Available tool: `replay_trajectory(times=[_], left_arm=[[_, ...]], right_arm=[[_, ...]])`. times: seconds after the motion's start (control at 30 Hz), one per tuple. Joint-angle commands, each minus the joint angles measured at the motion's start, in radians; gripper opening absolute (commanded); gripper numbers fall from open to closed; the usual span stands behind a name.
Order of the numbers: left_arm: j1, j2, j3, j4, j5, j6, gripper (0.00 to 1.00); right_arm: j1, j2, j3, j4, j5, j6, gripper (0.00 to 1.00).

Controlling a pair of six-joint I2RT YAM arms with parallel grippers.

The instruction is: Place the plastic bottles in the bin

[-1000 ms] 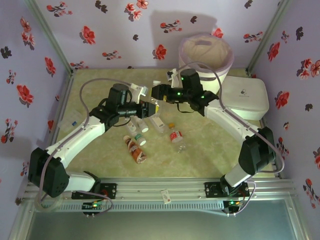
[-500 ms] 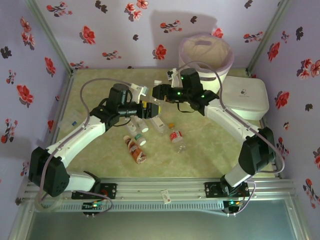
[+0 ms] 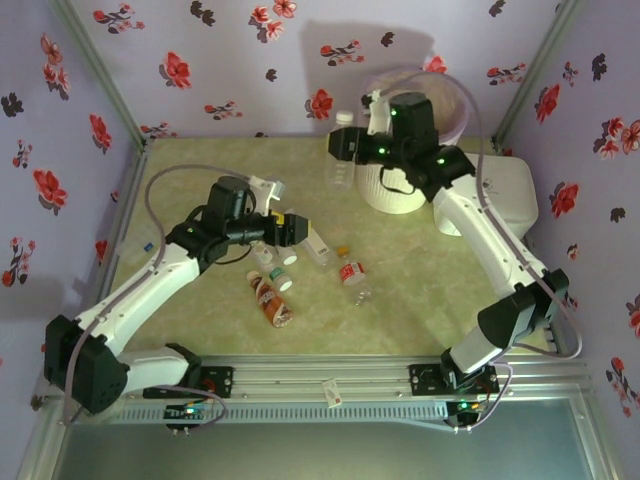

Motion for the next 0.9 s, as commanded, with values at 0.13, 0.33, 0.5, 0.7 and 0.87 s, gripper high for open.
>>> replay_trajectory(times=[0.13,0.33,0.5,0.7,0.87], left_arm=[[0.054,-0.102,-0.029,-0.261,-0.251,-0.165,0.86],[0.054,-0.196,-0.093,-0.371,-0.287,-0.198,0.87],[0.055,-0.278,-0.158,-0.403,-0.303,-0.228,0.87],[0.055,-0.324,-0.213,-0.436,-0.302,-0.337,0.87],[0.054,-0.337,-0.253,-0.455,-0.255,-0.414,0.87]], right_arm=[[-0.137,0.031,0.213,-0.124,0.090,-0.129,0.50],[-0.257,0.093,0.287,-0.068,0.077,-0.082,0.49],[-0.327,0.165,0.346,-0.031,0.080,-0.050,0.49],[-0.342,0.298,0.471,-0.119,0.155,-0.114,0.49],[-0.344,0.411,0.570,-0.212,0.201,-0.167,0.49]])
